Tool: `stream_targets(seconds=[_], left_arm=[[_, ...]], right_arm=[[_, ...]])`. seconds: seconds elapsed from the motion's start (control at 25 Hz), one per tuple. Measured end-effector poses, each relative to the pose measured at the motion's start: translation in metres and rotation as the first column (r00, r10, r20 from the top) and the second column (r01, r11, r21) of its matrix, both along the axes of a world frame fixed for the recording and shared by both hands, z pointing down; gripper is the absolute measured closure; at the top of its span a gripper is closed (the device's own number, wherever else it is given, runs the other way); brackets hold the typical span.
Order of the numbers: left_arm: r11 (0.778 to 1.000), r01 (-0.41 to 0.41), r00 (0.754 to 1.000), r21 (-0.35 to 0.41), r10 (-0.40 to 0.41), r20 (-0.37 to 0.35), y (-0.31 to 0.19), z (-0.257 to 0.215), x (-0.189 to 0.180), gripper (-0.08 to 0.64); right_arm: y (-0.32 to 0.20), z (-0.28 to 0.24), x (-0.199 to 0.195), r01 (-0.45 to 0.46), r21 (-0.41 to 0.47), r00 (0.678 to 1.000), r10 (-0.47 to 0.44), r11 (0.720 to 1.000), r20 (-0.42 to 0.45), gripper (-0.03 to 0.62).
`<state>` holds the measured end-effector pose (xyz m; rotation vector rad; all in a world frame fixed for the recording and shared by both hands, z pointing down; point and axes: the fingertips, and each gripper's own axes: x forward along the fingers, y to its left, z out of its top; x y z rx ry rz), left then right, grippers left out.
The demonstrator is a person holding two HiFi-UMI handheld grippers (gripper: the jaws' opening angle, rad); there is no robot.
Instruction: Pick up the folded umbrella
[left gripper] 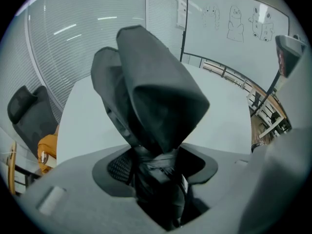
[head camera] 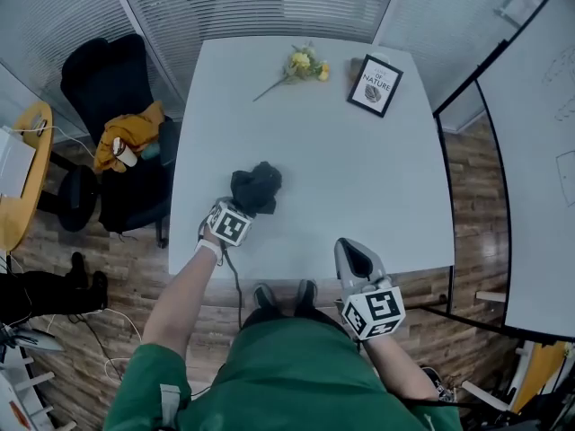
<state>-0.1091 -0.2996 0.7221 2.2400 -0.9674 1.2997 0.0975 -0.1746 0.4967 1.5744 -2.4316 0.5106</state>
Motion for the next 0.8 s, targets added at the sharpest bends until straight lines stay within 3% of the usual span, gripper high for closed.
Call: stream_targets(seconds=[0.52,0.8], left_arm=[[0.98,0.05,0.972,0.19,-0.004,-0.234,0.029,-0.103,0.025,0.288],[0.955,0.042,0.964,0.294,0.038,-0.264,0.05,-0.155,0.028,0.288]], right_arm=[[0.001,-0.014,-0.006,0.024,0.048,1.0,-0.024,0.999,-0.001,0.589],[0.0,-0.029,-0.009,0.04,0.083,0.999,-0.04,0.996,-0.003,0.589]])
